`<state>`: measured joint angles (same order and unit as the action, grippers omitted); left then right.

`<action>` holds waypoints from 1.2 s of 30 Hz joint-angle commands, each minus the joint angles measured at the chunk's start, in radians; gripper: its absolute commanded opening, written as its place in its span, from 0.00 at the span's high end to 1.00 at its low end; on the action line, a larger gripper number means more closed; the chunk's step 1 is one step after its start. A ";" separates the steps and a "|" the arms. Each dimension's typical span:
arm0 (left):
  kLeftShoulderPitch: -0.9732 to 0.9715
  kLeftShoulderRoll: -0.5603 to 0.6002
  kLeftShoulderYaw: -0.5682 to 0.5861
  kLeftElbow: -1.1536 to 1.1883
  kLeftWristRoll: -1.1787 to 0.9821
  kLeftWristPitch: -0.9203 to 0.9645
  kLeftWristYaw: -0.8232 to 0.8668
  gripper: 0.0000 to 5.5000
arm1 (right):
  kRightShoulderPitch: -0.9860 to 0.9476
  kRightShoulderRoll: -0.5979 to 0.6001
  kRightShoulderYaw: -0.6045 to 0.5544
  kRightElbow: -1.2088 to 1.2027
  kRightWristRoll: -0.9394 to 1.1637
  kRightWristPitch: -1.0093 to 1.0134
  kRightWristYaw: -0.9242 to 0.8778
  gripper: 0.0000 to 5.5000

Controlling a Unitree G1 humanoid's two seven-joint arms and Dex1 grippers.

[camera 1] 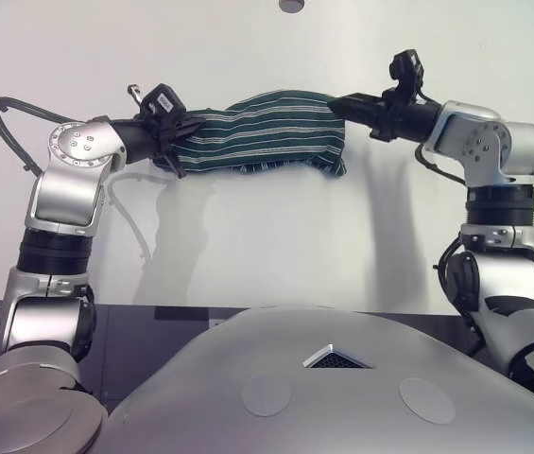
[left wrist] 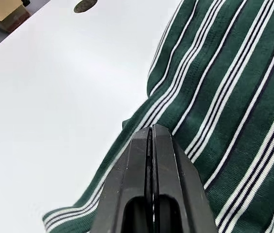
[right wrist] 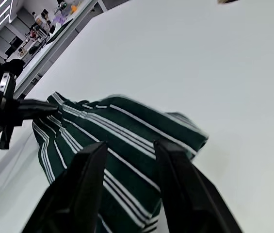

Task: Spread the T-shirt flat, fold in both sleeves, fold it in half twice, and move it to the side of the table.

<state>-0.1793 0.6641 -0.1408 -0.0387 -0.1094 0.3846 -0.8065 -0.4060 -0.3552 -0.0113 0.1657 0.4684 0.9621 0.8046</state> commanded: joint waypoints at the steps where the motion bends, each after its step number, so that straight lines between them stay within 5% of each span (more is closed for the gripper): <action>1: -0.023 -0.012 0.013 -0.022 -0.026 0.009 -0.018 1.00 | 0.012 -0.019 0.010 0.009 -0.036 -0.044 -0.040 0.67; 9: -0.014 -0.014 -0.014 0.002 0.002 -0.021 -0.031 1.00 | 0.002 -0.015 0.003 0.050 -0.040 -0.068 -0.064 0.67; 19: -0.008 -0.046 -0.041 0.113 0.071 -0.089 0.020 1.00 | 0.004 -0.009 0.019 0.015 -0.025 -0.064 -0.051 0.98; 24: -0.062 -0.059 0.090 0.172 0.015 -0.157 0.082 1.00 | 0.030 -0.066 -0.046 -0.177 0.091 -0.096 0.086 0.99; 36: -0.015 -0.033 0.257 0.193 -0.222 0.045 -0.051 0.66 | 0.087 -0.191 -0.059 -0.398 0.225 -0.137 0.224 1.00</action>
<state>-0.1881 0.6469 0.1074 0.1735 -0.2944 0.3733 -0.8464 -0.3354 -0.5376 -0.0893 -0.2131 0.7039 0.8423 1.0366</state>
